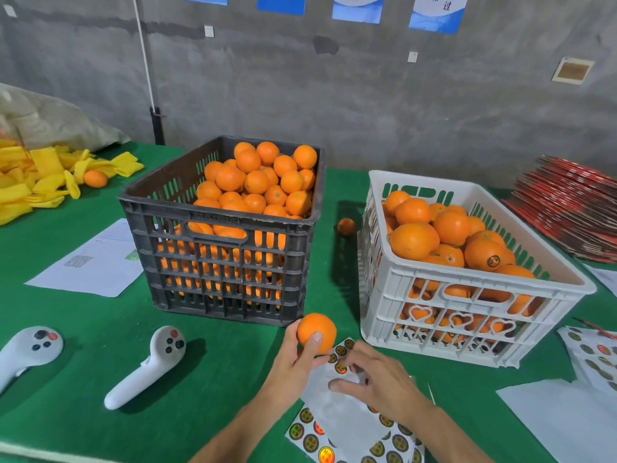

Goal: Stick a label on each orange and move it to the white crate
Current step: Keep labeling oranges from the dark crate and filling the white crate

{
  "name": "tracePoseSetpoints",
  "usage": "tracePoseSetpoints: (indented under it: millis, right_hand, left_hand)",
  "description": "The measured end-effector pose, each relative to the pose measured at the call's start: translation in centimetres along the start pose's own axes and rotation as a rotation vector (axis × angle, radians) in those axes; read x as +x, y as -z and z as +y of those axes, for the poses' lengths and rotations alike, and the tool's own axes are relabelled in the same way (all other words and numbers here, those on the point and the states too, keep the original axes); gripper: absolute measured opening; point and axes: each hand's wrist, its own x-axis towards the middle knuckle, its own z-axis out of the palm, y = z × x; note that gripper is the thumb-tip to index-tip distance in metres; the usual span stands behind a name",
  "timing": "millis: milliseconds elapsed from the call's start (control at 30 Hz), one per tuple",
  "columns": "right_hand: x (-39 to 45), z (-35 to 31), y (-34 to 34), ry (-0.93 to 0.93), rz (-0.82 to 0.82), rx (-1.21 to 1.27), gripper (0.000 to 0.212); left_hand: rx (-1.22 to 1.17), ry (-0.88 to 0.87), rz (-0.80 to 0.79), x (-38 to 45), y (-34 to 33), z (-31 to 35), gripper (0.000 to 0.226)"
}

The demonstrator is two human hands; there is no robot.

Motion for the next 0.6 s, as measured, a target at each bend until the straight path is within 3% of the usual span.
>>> tracePoseSetpoints:
  millis: [100,300,600]
  right_hand:
    - [-0.03,-0.13,-0.07,-0.035,0.02,0.097,0.037]
    - [0.32,0.26,-0.19,-0.081,0.054,0.338,0.037]
    - [0.46,0.84,0.4,-0.049,-0.003,0.327,0.045]
  left_hand:
    - [0.008,-0.01,-0.007,-0.1,-0.02,0.0,0.061]
    - [0.032,-0.005,0.002,-0.18,-0.09,0.26,0.062]
    - [0.171,-0.071,-0.001,-0.71,-0.37,0.05,0.073]
